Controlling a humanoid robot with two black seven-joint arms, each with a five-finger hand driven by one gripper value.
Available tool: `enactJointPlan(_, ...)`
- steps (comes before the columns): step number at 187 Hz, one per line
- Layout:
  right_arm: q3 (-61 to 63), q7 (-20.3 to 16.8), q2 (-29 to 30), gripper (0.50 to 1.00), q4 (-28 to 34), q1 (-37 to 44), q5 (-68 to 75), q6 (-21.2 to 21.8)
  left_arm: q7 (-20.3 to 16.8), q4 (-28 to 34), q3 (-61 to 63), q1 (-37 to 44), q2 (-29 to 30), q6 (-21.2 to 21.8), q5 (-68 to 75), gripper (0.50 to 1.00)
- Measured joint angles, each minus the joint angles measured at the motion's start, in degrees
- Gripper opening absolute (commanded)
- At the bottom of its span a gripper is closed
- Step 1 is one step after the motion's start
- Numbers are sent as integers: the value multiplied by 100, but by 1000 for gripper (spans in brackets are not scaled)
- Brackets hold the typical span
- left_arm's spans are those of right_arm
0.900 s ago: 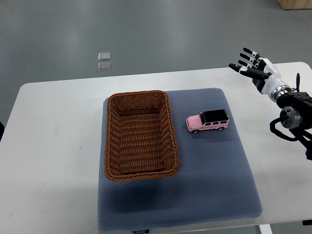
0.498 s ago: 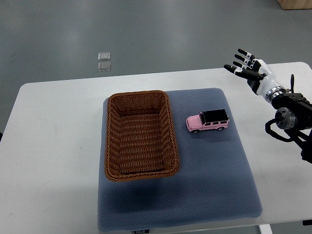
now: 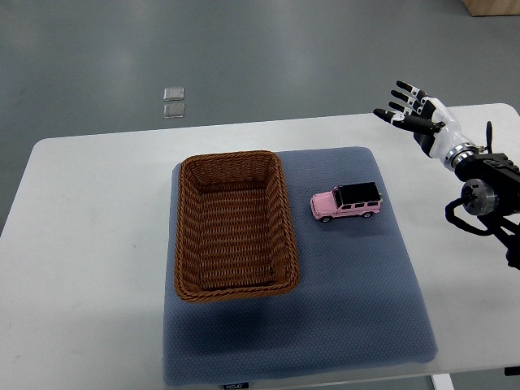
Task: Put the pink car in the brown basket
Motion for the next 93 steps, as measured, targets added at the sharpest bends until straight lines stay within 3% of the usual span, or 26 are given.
enactJointPlan(93,-26,2,-10,913,10,76,-583,336,0,2,18,13,0,0,2,1000)
